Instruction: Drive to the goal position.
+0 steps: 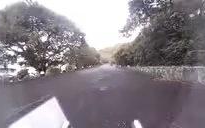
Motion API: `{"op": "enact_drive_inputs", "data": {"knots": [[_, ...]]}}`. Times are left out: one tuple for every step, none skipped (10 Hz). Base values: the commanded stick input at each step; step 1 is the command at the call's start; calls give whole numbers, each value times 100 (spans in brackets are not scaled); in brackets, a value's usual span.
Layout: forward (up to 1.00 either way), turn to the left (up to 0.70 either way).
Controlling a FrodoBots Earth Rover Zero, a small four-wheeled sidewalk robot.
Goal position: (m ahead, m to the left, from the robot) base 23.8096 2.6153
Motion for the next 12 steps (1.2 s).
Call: {"op": "enact_drive_inputs", "data": {"knots": [[100, -40], [100, -40], [100, -40], [100, -40], [100, -40], [100, -40], [100, -40], [100, -30], [100, 0], [100, -36], [100, -40], [100, -39]]}}
